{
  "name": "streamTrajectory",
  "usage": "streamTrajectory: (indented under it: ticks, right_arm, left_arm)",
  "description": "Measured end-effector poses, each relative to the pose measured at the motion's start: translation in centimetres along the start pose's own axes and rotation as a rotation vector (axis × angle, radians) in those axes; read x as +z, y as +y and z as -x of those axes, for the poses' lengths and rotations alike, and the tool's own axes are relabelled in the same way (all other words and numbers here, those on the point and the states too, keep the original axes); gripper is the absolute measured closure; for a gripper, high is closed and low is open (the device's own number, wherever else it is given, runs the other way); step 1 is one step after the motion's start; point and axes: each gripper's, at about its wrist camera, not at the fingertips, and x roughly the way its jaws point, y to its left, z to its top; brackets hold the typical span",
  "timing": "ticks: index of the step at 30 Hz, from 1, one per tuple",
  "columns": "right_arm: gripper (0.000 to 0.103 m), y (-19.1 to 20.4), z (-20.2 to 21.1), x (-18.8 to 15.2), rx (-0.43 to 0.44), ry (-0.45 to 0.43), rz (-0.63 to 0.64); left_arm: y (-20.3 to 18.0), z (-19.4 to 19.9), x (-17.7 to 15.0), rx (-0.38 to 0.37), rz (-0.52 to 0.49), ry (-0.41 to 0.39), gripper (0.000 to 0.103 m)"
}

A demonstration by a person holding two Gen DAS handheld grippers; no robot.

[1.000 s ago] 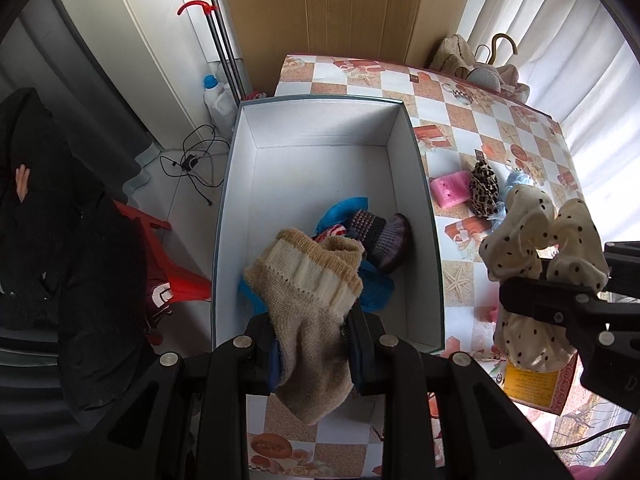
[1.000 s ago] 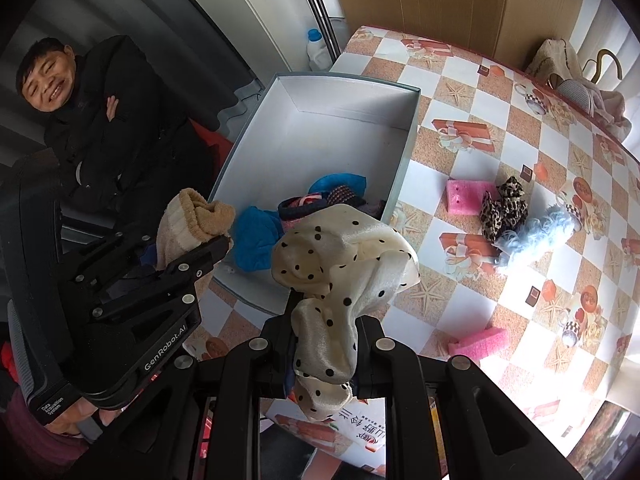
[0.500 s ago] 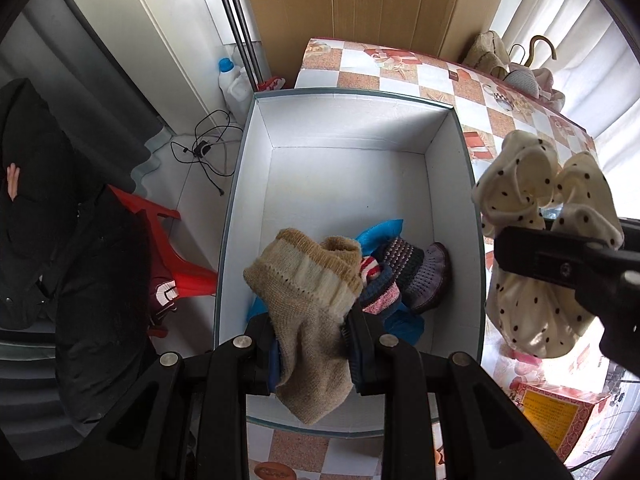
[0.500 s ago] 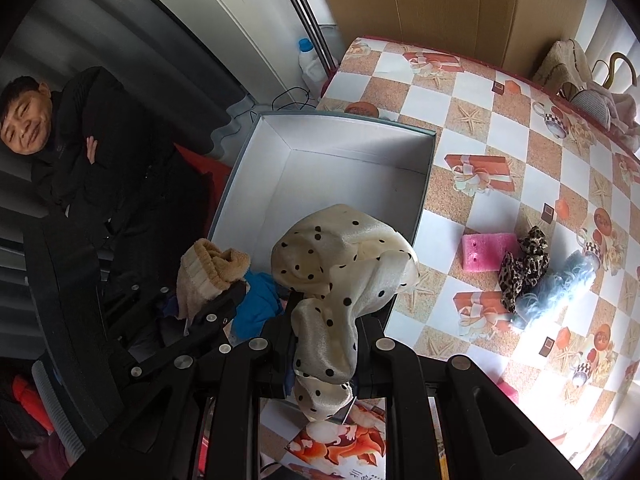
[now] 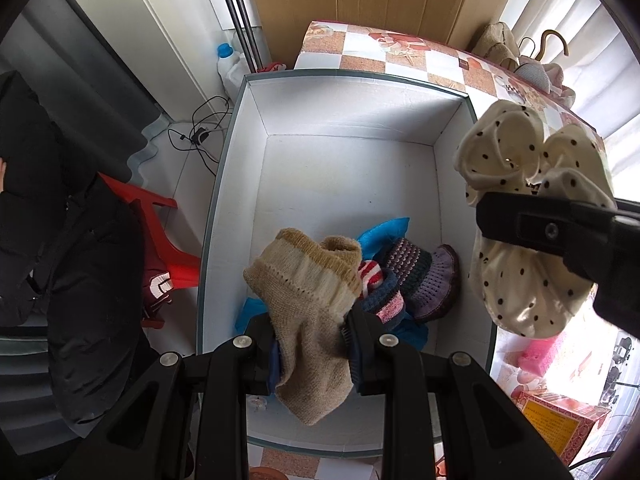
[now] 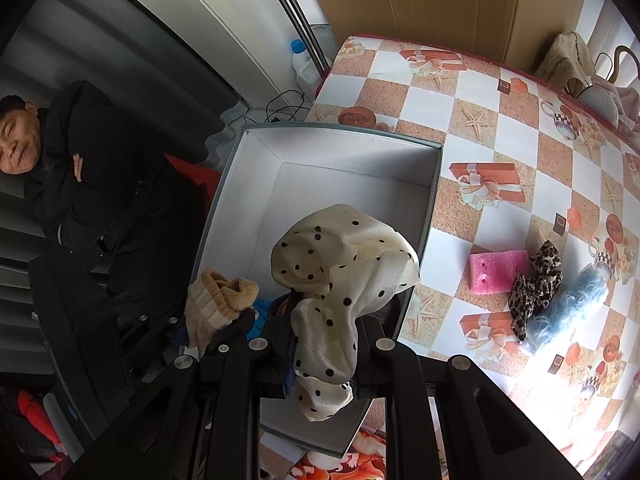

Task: Organize soft objects
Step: 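Lower the beige sock with the left gripper while the right lowers the polka-dot scrunchie into the box, then reach to the table and grasp the pink sponge with the left gripper while the right grasps the blue duster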

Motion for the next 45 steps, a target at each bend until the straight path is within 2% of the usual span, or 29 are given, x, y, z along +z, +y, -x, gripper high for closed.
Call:
streamTrajectory:
  ticks: [5, 8, 11, 12, 13, 14, 15, 16, 17, 18, 21, 25, 29, 32, 35, 39, 45]
  right_arm:
    - [0.083, -0.2, -0.3, 0.3, 0.002, 0.003, 0.001]
    - [0.083, -0.1, -0.4, 0.4, 0.010, 0.003, 0.011]
    - [0.083, 0.1, -0.3, 0.4, 0.015, -0.003, 0.028]
    - [0.082, 0.2, -0.2, 0.3, 0.014, -0.007, 0.030]
    - [0.077, 0.2, -0.1, 0.3, 0.016, -0.011, 0.030]
    - [0.069, 0.2, 0.0, 0.3, 0.021, -0.018, 0.027]
    - [0.038, 0.1, 0.2, 0.3, 0.016, -0.027, 0.022]
    - [0.013, 0.0, 0.4, 0.3, -0.002, -0.034, 0.013]
    - [0.004, -0.4, 0.6, 0.3, 0.001, -0.044, 0.001]
    - [0.001, -0.8, 0.9, 0.2, 0.030, -0.056, -0.014]
    - [0.001, -2.0, 2.0, 0.0, 0.047, -0.045, -0.067]
    - [0.001, -5.2, 4.8, -1.1, 0.055, -0.023, -0.152]
    - [0.001, -9.8, 7.8, -3.8, 0.026, 0.017, -0.235]
    - [0.001, -14.0, 9.8, -6.2, -0.025, 0.049, -0.306]
    - [0.001, -18.1, 11.0, -8.3, -0.082, 0.074, -0.356]
    - [0.001, -22.8, 10.2, -10.2, -0.135, 0.117, -0.427]
    - [0.001, -26.0, 5.1, -9.8, -0.076, 0.160, -0.471]
  left_arm:
    - [0.0, 0.0, 0.0, -0.010, 0.001, 0.000, 0.074]
    - [0.0, 0.3, -0.1, -0.022, 0.000, -0.020, 0.070]
    - [-0.2, 0.9, -0.2, -0.020, -0.012, -0.054, 0.047]
    - [-0.3, 1.1, -0.2, -0.020, -0.011, -0.064, 0.032]
    - [-0.3, 1.3, -0.3, -0.030, -0.007, -0.077, 0.019]
    - [-0.2, 1.6, -0.4, -0.040, 0.001, -0.092, 0.015]
    - [0.0, 1.8, -0.4, -0.050, 0.013, -0.105, 0.010]
    - [0.5, 2.0, -0.5, -0.077, 0.041, -0.115, 0.009]
    - [0.9, 2.0, -0.4, -0.094, 0.065, -0.112, 0.008]
    - [1.2, 1.9, -0.3, -0.093, 0.078, -0.101, 0.008]
    - [1.6, 1.9, -0.4, -0.087, 0.085, -0.100, 0.008]
    - [0.5, 3.9, -1.0, -0.141, 0.054, -0.135, 0.008]
    - [-2.8, 5.8, -1.7, -0.197, -0.024, -0.154, 0.008]
    - [-6.4, 6.4, -2.2, -0.244, -0.105, -0.129, 0.008]
    - [-10.0, 6.2, -2.8, -0.251, -0.191, -0.110, 0.008]
    - [-14.0, 5.3, -3.8, -0.258, -0.270, -0.062, 0.008]
    - [-18.1, 3.4, -5.0, -0.223, -0.344, 0.000, 0.008]
